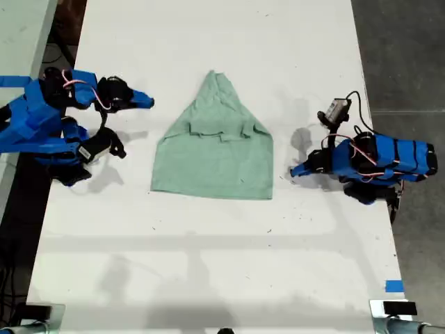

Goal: Fold t shirt

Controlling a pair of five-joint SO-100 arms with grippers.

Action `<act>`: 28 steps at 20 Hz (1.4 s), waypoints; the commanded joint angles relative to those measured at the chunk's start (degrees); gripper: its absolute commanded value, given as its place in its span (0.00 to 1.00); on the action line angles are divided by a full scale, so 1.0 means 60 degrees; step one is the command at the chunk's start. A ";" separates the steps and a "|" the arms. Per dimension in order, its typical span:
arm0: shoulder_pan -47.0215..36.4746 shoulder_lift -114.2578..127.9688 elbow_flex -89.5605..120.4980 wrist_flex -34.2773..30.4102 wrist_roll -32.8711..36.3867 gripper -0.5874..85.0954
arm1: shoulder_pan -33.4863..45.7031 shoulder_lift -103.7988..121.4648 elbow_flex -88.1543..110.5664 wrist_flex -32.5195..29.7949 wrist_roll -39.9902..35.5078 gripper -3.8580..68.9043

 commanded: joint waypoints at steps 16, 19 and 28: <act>0.1274 0.5962 0.6724 -0.0044 -0.1992 0.01 | 0.0103 0.0073 0.0410 -0.0176 -0.0103 0.18; 0.1260 0.5962 0.6738 -0.0044 -0.1992 0.01 | 0.0103 0.0073 0.0410 -0.0176 -0.0103 0.18; 0.1245 0.5962 0.6753 -0.0029 -0.1992 0.01 | 0.0103 0.0073 0.0410 -0.0176 -0.0103 0.18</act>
